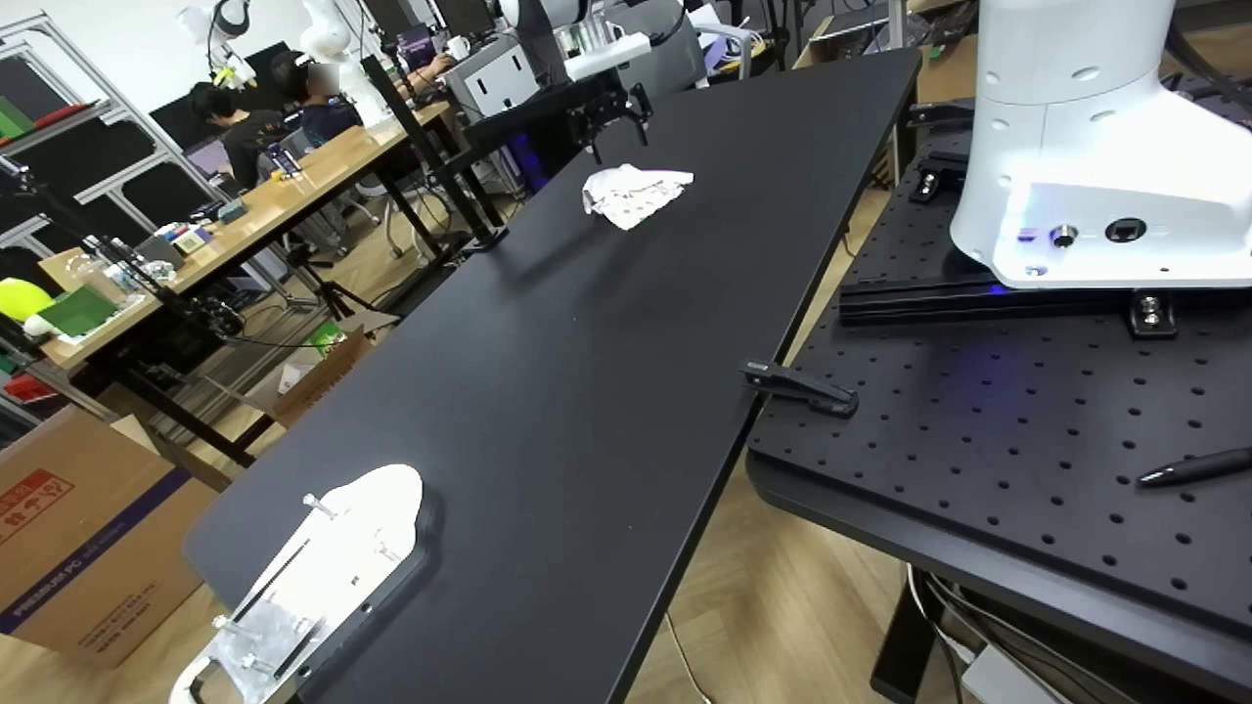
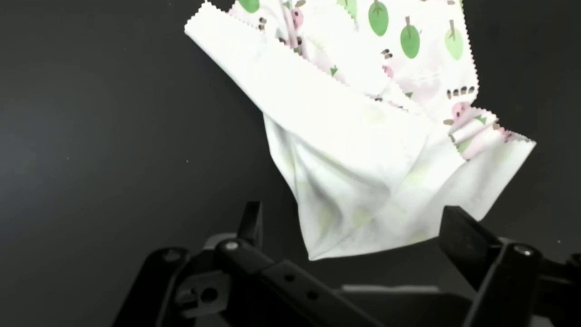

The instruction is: Pick the cloth on the table and put it on the black stand

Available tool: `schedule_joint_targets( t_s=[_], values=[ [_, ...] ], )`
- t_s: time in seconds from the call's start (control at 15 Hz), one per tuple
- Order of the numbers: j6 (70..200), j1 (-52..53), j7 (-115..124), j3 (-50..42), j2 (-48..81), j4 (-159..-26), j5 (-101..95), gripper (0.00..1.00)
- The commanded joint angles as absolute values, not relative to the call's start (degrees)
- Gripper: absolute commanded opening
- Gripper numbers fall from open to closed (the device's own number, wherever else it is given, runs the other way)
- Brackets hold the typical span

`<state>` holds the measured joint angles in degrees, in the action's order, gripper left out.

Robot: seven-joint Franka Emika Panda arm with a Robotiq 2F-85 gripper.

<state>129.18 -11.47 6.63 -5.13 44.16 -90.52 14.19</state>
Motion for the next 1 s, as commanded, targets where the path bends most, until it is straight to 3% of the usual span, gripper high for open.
schedule_joint_targets(
  t_s=[0.0, 0.93],
  values=[
    [131.75, -12.59, 8.44, -5.13, 44.51, -90.05, 16.06, 1.0],
    [134.13, -14.09, 7.83, -5.0, 45.6, -90.94, 16.3, 1.0]
  ],
)
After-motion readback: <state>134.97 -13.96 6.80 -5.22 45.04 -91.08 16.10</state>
